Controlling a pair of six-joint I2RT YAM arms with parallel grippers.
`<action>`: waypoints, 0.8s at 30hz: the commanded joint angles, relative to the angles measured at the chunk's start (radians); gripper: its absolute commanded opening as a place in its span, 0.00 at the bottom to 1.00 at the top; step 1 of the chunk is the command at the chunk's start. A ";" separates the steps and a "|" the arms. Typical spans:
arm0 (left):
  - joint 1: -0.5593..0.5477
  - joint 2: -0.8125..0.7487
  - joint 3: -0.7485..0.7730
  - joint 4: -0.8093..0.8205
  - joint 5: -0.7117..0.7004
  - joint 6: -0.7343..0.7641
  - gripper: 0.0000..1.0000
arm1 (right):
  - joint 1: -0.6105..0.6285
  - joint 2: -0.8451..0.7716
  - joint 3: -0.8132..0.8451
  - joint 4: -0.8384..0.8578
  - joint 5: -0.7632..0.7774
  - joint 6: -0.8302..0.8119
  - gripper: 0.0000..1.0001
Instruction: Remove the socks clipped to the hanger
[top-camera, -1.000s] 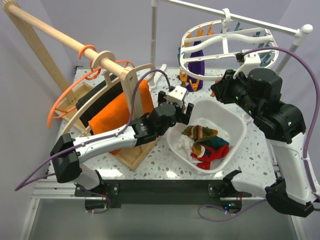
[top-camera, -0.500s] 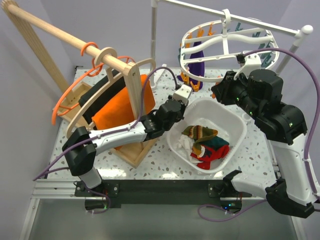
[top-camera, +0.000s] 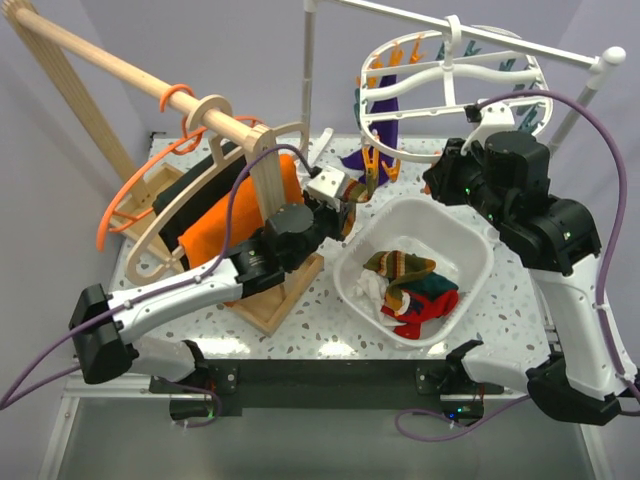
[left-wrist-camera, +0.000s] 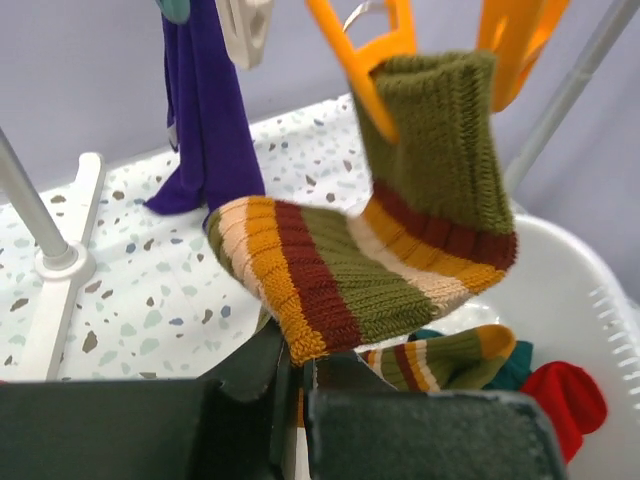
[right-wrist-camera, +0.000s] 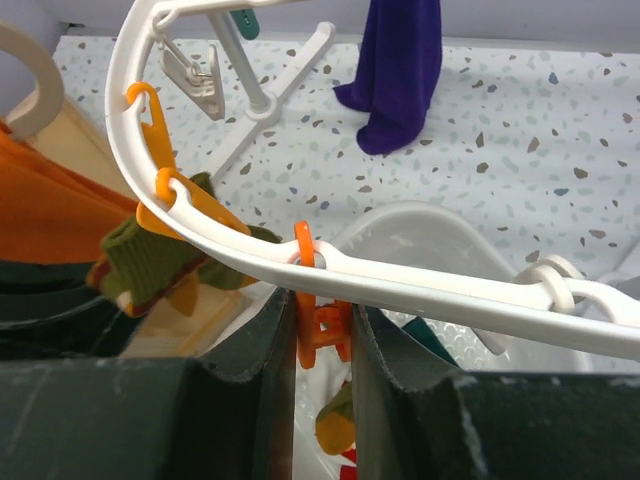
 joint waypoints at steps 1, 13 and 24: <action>-0.014 -0.094 -0.015 0.059 0.049 -0.047 0.00 | -0.035 0.025 0.036 -0.022 0.062 -0.011 0.22; -0.149 -0.175 -0.066 0.106 0.113 -0.012 0.00 | -0.161 0.054 0.051 -0.096 0.091 -0.052 0.43; -0.185 -0.203 -0.066 0.154 0.248 -0.061 0.00 | -0.161 -0.041 0.050 -0.193 -0.075 -0.008 0.83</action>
